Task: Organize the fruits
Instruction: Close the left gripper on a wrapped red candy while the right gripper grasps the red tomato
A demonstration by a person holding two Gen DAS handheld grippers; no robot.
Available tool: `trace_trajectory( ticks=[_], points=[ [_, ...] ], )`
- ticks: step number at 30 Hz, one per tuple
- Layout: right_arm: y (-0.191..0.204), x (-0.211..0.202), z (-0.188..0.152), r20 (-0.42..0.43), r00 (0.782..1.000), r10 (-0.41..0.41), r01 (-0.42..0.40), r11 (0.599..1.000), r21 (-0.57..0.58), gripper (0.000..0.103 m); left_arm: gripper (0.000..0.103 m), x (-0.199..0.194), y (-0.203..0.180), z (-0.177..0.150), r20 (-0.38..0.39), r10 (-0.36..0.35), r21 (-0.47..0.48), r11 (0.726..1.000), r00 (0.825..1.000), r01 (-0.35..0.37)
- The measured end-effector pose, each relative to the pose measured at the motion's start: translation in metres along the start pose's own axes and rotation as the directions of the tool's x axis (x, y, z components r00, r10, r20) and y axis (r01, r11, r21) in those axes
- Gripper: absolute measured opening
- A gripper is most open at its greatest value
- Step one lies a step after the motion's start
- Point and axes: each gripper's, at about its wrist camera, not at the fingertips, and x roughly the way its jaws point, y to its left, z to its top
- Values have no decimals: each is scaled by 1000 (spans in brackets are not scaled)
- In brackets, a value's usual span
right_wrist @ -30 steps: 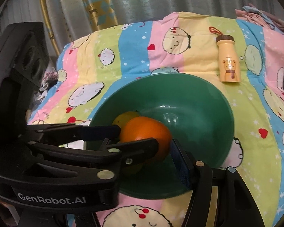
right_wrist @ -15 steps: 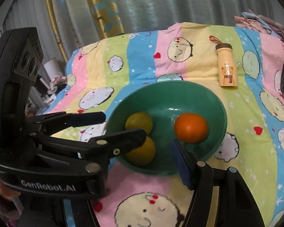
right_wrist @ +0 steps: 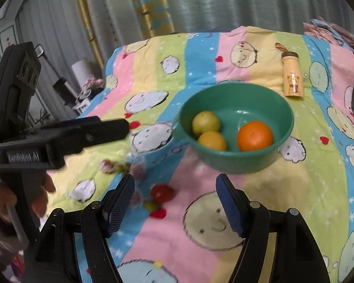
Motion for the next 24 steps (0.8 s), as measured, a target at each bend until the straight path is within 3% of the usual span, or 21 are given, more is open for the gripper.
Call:
trace_trajectory(
  ticks=[7, 13, 19, 24],
  points=[
    [18, -8, -12, -23, 999, 24, -24, 999, -24, 72, 102, -32, 45, -31, -13, 63, -125, 990, 998, -64],
    [27, -15, -22, -36, 999, 26, -27, 999, -34, 72, 102, -52, 65, -63, -37, 32, -208, 977, 999, -39],
    [19, -15, -38, -52, 998, 42, -39, 998, 51, 72, 102, -53, 58, -91, -79, 20, -158, 987, 997, -33],
    [8, -3, -51, -85, 989, 117, -102, 982, 162, 72, 101, -40, 49, -109, -111, -14, -111, 994, 994, 1]
  ],
)
